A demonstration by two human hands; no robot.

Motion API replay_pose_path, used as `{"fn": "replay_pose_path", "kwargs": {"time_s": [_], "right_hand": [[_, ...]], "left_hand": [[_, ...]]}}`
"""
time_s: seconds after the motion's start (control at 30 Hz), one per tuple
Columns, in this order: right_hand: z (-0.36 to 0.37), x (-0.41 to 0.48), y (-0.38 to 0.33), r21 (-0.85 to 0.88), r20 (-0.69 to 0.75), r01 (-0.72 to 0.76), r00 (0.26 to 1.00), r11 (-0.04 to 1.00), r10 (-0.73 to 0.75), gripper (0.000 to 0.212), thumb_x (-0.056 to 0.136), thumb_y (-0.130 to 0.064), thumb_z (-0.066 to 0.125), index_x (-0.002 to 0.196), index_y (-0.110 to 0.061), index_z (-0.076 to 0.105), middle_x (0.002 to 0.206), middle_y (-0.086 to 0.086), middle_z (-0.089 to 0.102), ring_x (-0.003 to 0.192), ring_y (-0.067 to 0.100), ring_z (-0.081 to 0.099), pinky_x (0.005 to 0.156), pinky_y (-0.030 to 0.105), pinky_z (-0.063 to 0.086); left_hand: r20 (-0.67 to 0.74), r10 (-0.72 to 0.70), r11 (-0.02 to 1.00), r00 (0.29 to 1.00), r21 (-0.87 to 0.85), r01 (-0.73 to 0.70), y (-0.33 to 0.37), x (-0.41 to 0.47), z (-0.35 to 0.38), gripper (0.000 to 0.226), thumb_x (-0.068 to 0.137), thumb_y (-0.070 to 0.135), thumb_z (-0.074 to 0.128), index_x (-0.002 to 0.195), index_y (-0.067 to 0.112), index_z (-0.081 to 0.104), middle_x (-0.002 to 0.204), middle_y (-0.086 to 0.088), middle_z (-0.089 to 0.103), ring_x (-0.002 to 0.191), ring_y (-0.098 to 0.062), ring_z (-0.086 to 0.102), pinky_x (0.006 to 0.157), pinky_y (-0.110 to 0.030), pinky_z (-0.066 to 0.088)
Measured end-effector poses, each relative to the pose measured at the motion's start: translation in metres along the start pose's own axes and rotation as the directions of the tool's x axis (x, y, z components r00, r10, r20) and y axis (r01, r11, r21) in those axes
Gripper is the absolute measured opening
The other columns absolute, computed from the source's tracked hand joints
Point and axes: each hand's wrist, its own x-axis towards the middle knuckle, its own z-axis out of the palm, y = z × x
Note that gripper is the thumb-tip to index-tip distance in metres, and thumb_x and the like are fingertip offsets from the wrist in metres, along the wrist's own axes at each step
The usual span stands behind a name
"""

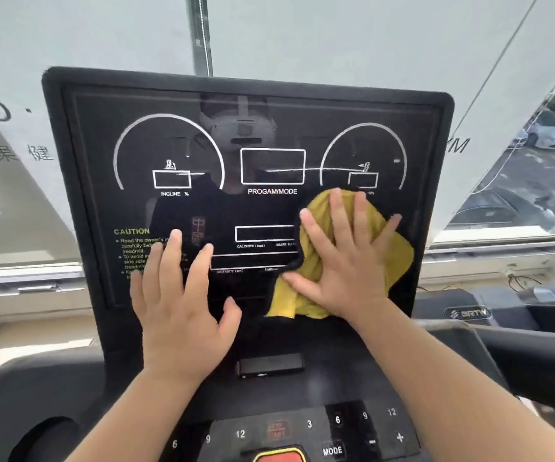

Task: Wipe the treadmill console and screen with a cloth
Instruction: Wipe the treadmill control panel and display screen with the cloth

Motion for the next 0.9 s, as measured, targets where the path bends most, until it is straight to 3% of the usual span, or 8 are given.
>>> {"fn": "replay_pose_path", "kwargs": {"time_s": [0.17,0.27,0.37,0.47,0.57,0.67,0.8,0.9], "right_hand": [[-0.026,0.050,0.044,0.071,0.078,-0.432,0.901,0.899,0.427,0.110,0.075,-0.089,0.033,0.163,-0.031,0.002,0.171,0.020,-0.008,0.155,0.049,-0.007,0.112,0.083,0.007],[-0.046,0.101,0.019,0.109,0.019,-0.465,0.885,0.879,0.466,0.109,0.079,-0.091,0.028,0.163,-0.030,-0.006,0.170,0.021,-0.010,0.155,0.049,-0.008,0.113,0.081,0.004],[-0.056,0.130,-0.029,0.110,-0.028,-0.354,0.933,0.929,0.359,0.109,0.079,-0.093,0.025,0.164,-0.031,-0.004,0.171,0.020,-0.009,0.155,0.049,-0.009,0.114,0.081,0.001],[-0.054,0.127,-0.077,0.076,-0.067,-0.083,0.994,0.994,0.088,0.105,0.081,-0.091,0.029,0.165,-0.033,0.006,0.172,0.017,-0.003,0.157,0.046,-0.005,0.114,0.079,0.000],[-0.036,0.087,-0.103,0.052,-0.074,0.196,0.979,0.979,-0.192,0.095,0.086,-0.085,0.038,0.164,-0.035,0.017,0.173,0.012,0.005,0.158,0.039,0.000,0.118,0.075,-0.001],[-0.012,0.040,-0.084,0.017,-0.075,0.272,0.960,0.962,-0.270,0.090,0.087,-0.080,0.047,0.162,-0.037,0.023,0.172,0.009,0.009,0.159,0.037,0.005,0.121,0.070,-0.002],[-0.007,0.025,-0.024,0.017,-0.018,-0.054,0.998,0.998,0.054,0.100,0.084,-0.082,0.042,0.164,-0.031,0.011,0.171,0.014,-0.004,0.157,0.043,-0.002,0.119,0.074,-0.004],[-0.027,0.064,-0.020,0.083,0.022,-0.367,0.930,0.926,0.367,0.103,0.085,-0.082,0.035,0.164,-0.024,0.001,0.170,0.024,-0.009,0.156,0.047,-0.008,0.118,0.076,-0.003]], "left_hand": [[0.000,0.011,1.000,1.000,-0.007,-0.011,-0.008,0.006,-0.002,0.068,0.073,0.035,0.066,0.137,0.015,0.056,0.158,-0.016,0.033,0.145,-0.040,0.030,0.114,-0.063,0.029],[0.002,-0.023,1.000,1.000,0.003,0.023,-0.017,0.002,-0.003,0.068,0.073,0.036,0.066,0.138,0.015,0.058,0.159,-0.015,0.032,0.145,-0.040,0.031,0.113,-0.065,0.028],[-0.014,-0.056,0.998,0.998,0.015,0.056,-0.026,-0.002,-0.006,0.068,0.072,0.035,0.066,0.137,0.014,0.059,0.158,-0.015,0.033,0.145,-0.041,0.031,0.113,-0.066,0.028],[-0.032,-0.149,0.988,0.988,0.034,0.150,-0.040,-0.005,-0.009,0.071,0.071,0.036,0.065,0.138,0.014,0.056,0.158,-0.017,0.032,0.145,-0.043,0.029,0.113,-0.067,0.026],[-0.046,-0.211,0.977,0.976,0.016,0.212,-0.052,-0.006,-0.013,0.075,0.071,0.038,0.063,0.141,0.015,0.051,0.159,-0.018,0.032,0.146,-0.045,0.028,0.113,-0.067,0.025],[-0.056,-0.172,0.985,0.983,-0.002,0.172,-0.057,-0.008,-0.012,0.076,0.070,0.034,0.065,0.141,0.015,0.051,0.159,-0.018,0.033,0.146,-0.045,0.028,0.112,-0.066,0.027],[-0.019,-0.136,0.990,0.991,-0.042,0.135,-0.066,-0.011,-0.016,0.075,0.071,0.032,0.066,0.142,0.018,0.049,0.161,-0.014,0.030,0.150,-0.039,0.024,0.115,-0.062,0.024],[-0.016,-0.073,0.995,0.997,-0.066,0.072,-0.079,-0.011,-0.021,0.073,0.071,0.029,0.066,0.142,0.017,0.051,0.159,-0.013,0.034,0.148,-0.036,0.030,0.116,-0.058,0.026]]}}
